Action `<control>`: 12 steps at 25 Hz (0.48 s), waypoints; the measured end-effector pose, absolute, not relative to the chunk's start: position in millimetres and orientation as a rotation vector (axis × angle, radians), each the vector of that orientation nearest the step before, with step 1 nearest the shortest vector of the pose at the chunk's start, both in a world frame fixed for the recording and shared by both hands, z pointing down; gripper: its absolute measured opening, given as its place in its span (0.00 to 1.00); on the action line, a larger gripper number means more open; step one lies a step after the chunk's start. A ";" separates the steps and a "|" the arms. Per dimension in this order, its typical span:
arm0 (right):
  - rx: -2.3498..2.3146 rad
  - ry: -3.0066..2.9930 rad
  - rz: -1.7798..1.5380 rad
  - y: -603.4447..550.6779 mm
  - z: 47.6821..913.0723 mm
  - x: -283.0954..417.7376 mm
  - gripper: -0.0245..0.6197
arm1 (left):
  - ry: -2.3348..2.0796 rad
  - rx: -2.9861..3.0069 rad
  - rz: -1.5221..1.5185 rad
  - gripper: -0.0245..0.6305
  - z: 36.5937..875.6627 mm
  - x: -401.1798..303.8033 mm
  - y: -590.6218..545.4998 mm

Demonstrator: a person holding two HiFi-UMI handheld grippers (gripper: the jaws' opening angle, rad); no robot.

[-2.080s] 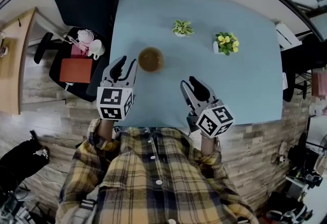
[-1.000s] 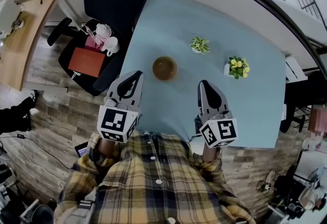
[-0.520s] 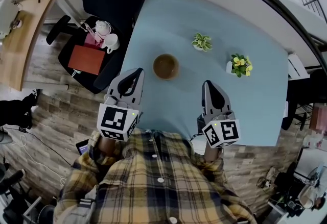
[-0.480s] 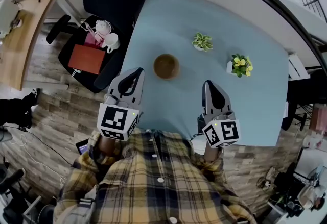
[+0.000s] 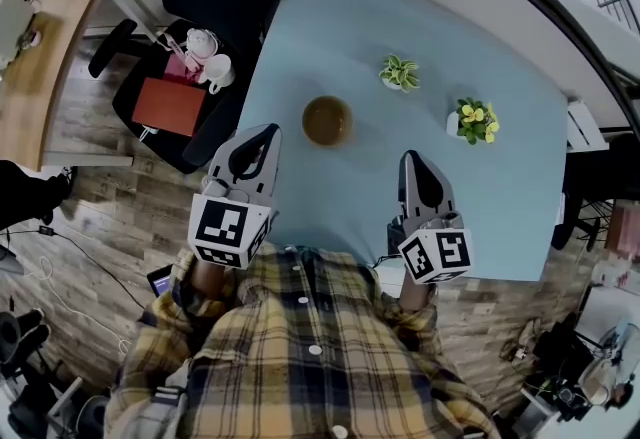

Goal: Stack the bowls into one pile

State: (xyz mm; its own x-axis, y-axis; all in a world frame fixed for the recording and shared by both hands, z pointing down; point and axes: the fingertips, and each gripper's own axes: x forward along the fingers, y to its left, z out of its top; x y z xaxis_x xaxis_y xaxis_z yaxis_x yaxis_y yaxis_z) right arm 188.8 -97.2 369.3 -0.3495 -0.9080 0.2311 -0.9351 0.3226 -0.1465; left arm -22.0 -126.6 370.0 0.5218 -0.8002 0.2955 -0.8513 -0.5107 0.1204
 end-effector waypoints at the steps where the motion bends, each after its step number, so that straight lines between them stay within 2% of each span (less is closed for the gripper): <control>1: 1.726 -2.463 0.388 -97.0 369.9 189.2 0.04 | -1.392 2.513 0.295 0.02 370.2 -22.0 -126.2; 12: 1.712 -2.454 0.379 -96.3 373.1 186.4 0.04 | -1.391 2.512 0.299 0.02 372.1 -24.3 -123.3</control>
